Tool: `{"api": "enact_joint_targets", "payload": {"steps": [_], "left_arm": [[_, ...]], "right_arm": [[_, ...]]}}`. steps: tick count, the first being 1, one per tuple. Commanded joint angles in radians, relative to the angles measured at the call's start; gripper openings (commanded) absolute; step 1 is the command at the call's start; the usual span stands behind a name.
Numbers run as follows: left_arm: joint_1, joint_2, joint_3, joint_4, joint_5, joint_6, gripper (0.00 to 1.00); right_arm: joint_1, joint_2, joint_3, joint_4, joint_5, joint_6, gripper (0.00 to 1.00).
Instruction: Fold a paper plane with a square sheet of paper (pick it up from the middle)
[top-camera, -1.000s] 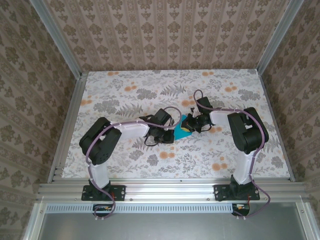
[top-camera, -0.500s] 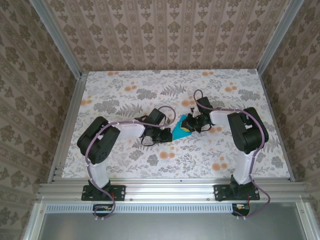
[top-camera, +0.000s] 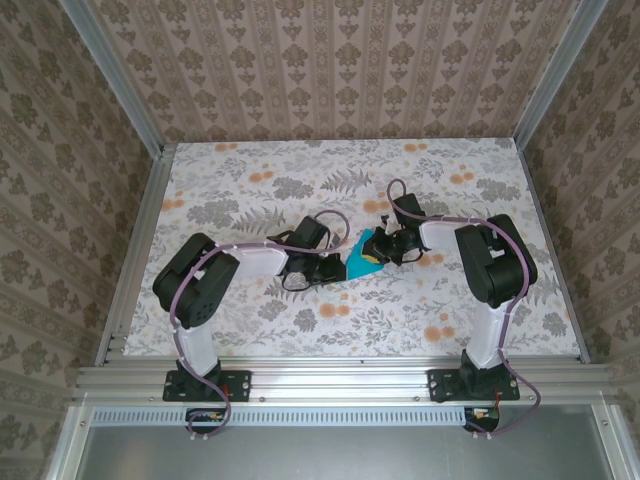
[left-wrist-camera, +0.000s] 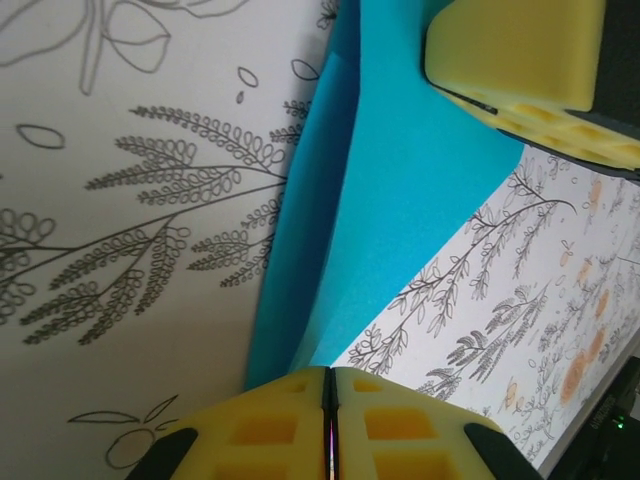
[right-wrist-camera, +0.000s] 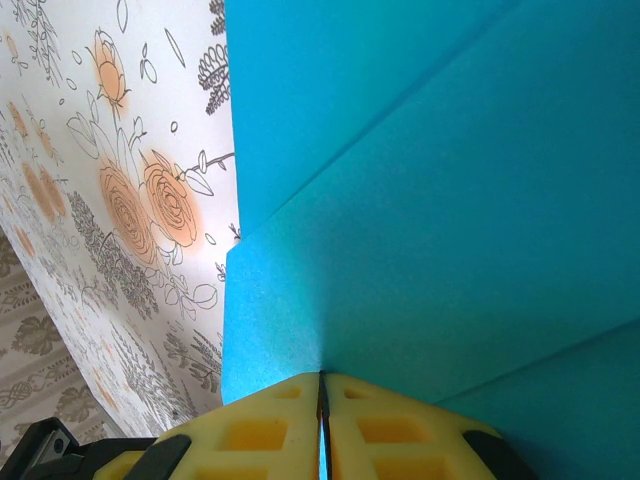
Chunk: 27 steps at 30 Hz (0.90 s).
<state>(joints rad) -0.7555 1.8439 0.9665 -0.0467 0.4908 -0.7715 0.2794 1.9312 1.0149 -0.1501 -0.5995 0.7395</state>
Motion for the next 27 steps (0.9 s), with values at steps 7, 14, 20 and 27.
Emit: {"api": "enact_joint_targets", "payload": {"steps": [7, 14, 20, 27], "left_arm": [[0.005, 0.018, 0.031, -0.105, -0.087, 0.015, 0.09], [0.005, 0.021, 0.019, -0.174, -0.129, 0.011, 0.07], [0.005, -0.015, 0.027, -0.230, -0.133, 0.047, 0.07], [0.006, -0.052, 0.052, -0.137, -0.063, 0.048, 0.09]], "right_arm": [[-0.017, 0.131, -0.057, -0.140, 0.240, 0.003, 0.12], [-0.018, 0.131, -0.056, -0.140, 0.241, 0.001, 0.12], [-0.018, 0.132, -0.058, -0.141, 0.242, 0.001, 0.12], [-0.019, 0.133, -0.059, -0.138, 0.241, 0.002, 0.13]]}}
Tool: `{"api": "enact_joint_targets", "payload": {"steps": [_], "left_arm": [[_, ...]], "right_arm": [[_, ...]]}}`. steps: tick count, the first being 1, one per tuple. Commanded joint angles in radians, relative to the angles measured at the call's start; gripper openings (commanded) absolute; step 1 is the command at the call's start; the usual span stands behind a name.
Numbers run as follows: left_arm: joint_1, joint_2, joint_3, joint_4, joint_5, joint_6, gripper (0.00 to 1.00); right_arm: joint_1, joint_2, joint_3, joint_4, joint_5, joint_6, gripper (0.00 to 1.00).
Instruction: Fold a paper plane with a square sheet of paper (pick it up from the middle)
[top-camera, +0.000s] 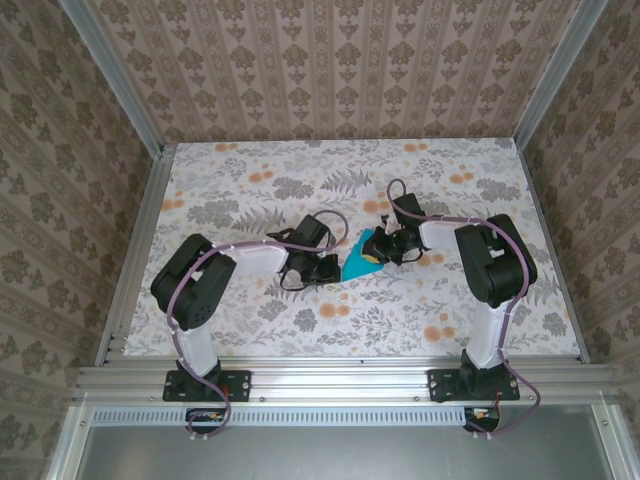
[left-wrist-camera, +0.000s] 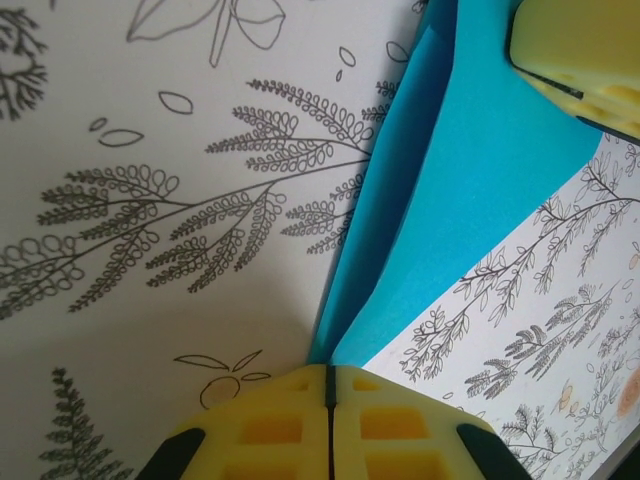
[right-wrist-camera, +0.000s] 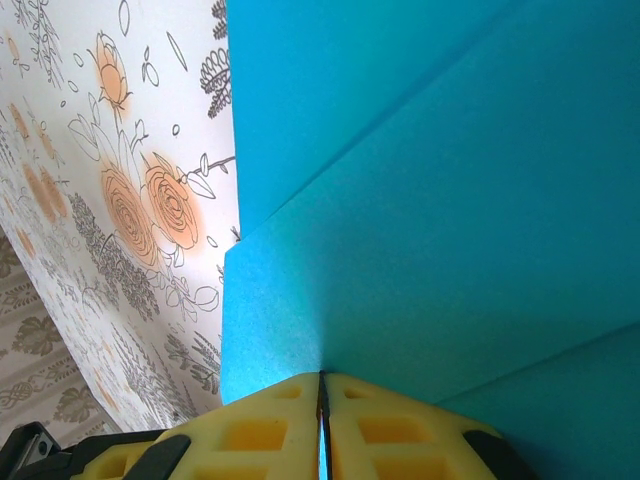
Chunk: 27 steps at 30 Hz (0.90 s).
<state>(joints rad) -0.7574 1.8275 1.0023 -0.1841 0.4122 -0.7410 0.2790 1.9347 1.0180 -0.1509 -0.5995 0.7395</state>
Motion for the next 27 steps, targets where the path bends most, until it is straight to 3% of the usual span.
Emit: {"api": "enact_joint_targets", "payload": {"steps": [1, 5, 13, 27], "left_arm": [[0.007, -0.034, 0.021, 0.023, 0.026, 0.011, 0.09], [0.005, 0.007, 0.050, 0.105, 0.054, -0.021, 0.10], [-0.009, 0.100, 0.120, 0.032, 0.029, 0.005, 0.10], [-0.009, 0.045, 0.034, -0.083, -0.036, 0.047, 0.07]], "right_arm": [[-0.017, 0.131, -0.062, -0.138, 0.242, 0.002, 0.13], [-0.018, 0.131, -0.061, -0.138, 0.243, 0.001, 0.13], [-0.017, 0.132, -0.059, -0.139, 0.241, 0.002, 0.13], [-0.021, 0.113, -0.064, -0.109, 0.229, 0.025, 0.13]]}}
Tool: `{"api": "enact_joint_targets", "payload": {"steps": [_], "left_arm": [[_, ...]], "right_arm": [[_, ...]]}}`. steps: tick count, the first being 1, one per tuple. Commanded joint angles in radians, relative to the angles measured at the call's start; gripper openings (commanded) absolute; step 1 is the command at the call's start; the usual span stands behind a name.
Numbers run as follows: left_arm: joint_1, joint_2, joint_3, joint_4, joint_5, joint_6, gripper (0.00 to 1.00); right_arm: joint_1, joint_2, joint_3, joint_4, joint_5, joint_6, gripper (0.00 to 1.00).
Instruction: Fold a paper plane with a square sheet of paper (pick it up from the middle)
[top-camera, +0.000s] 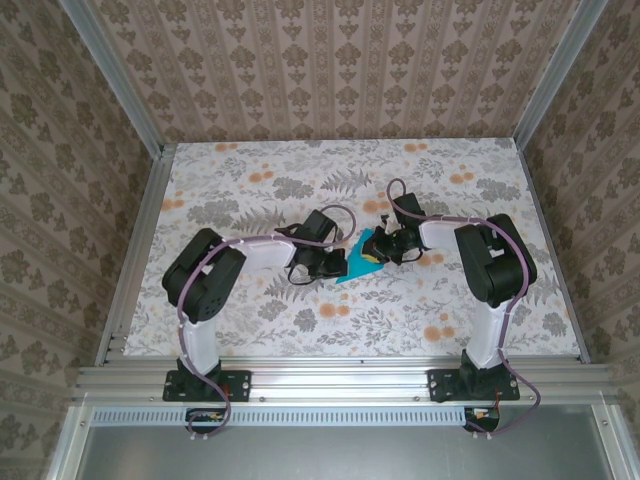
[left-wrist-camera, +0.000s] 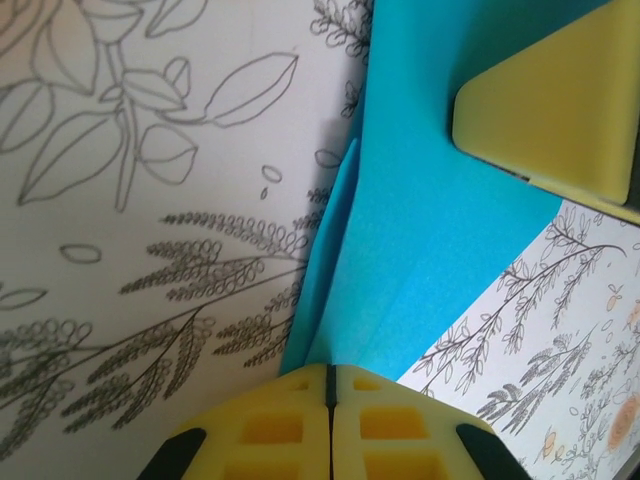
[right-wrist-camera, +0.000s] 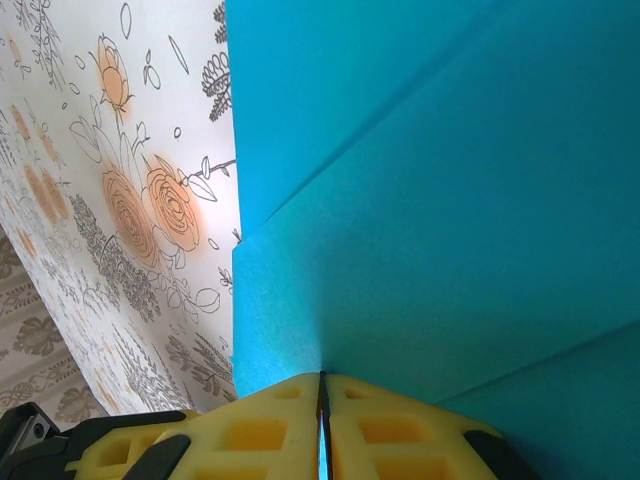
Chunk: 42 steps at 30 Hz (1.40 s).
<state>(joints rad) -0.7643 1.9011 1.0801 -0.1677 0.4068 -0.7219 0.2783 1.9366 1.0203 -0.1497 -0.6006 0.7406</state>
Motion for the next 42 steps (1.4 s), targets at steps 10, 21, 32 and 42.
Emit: {"api": "enact_joint_targets", "payload": {"steps": [10, 21, 32, 42], "left_arm": [[-0.013, 0.003, -0.006, -0.098, -0.016, 0.041, 0.05], [-0.015, 0.008, 0.000, -0.106, -0.028, 0.044, 0.02], [-0.009, -0.063, -0.019, -0.002, 0.031, 0.011, 0.05], [-0.003, -0.033, -0.074, 0.141, 0.078, -0.064, 0.08]], "right_arm": [[0.004, -0.108, -0.085, 0.085, 0.035, 0.056, 0.18], [0.123, -0.087, -0.120, 0.140, 0.012, 0.099, 0.10], [0.136, -0.028, -0.116, 0.088, 0.066, 0.075, 0.08], [0.133, -0.024, -0.116, 0.086, 0.062, 0.074, 0.07]]}}
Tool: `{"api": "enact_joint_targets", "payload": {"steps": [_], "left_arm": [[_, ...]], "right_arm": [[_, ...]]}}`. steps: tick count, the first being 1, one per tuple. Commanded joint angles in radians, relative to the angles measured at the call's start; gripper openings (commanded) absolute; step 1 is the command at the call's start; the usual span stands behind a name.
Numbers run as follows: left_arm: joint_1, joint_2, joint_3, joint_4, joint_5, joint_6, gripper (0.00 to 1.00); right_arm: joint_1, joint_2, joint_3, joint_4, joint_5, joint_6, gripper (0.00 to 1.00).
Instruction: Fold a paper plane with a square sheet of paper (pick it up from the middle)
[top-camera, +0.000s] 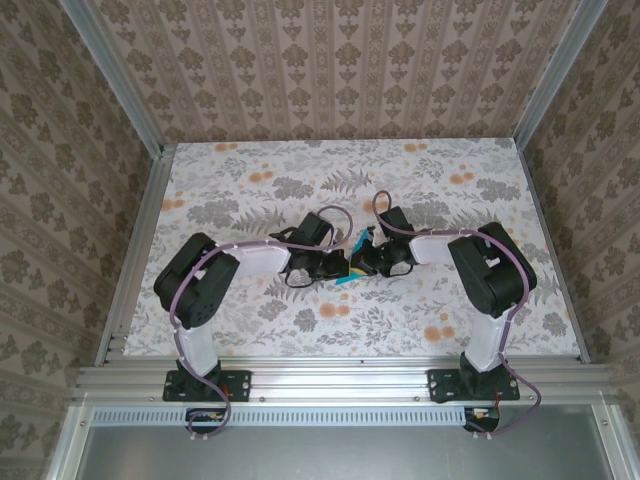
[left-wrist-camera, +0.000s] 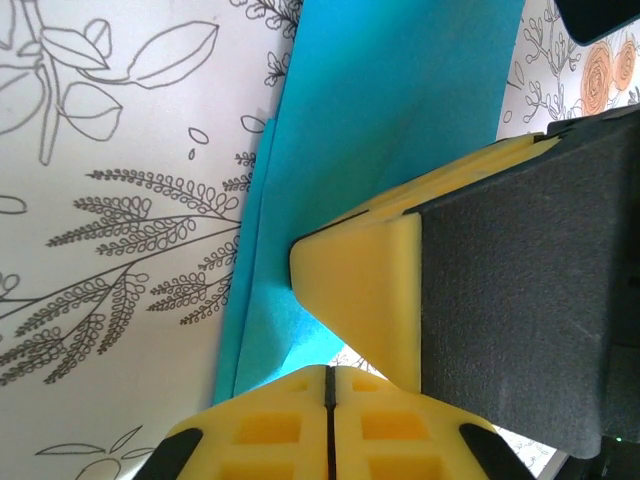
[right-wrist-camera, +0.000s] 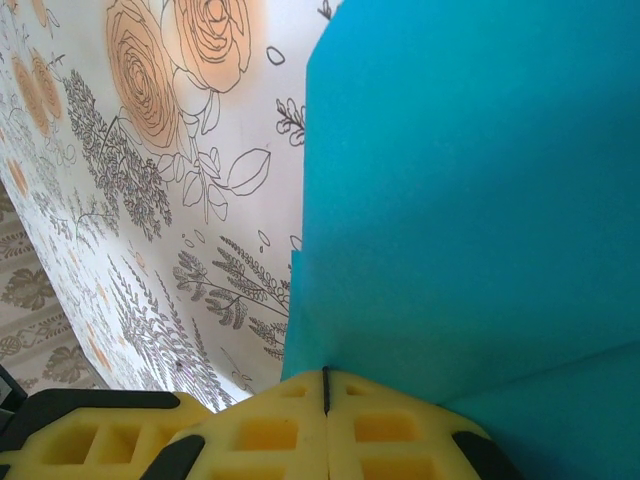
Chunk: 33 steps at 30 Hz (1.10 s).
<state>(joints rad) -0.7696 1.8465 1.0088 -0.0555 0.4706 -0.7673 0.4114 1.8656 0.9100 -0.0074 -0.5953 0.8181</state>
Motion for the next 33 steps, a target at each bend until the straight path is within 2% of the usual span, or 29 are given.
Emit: {"api": "enact_joint_targets", "payload": {"steps": [1, 9, 17, 33], "left_arm": [[0.002, 0.027, 0.000, 0.010, 0.004, -0.011, 0.08], [0.010, 0.043, -0.030, -0.077, -0.059, 0.023, 0.05], [0.034, 0.053, -0.108, -0.042, -0.053, 0.011, 0.00], [0.043, 0.054, -0.179, -0.005, -0.019, 0.011, 0.00]], "right_arm": [[-0.001, 0.047, -0.005, -0.057, 0.057, -0.004, 0.07], [-0.021, 0.049, 0.000, -0.058, 0.049, -0.011, 0.07], [-0.060, 0.046, 0.003, -0.056, 0.034, -0.029, 0.07], [-0.307, 0.129, 0.093, -0.003, 0.021, -0.070, 0.08]]}}
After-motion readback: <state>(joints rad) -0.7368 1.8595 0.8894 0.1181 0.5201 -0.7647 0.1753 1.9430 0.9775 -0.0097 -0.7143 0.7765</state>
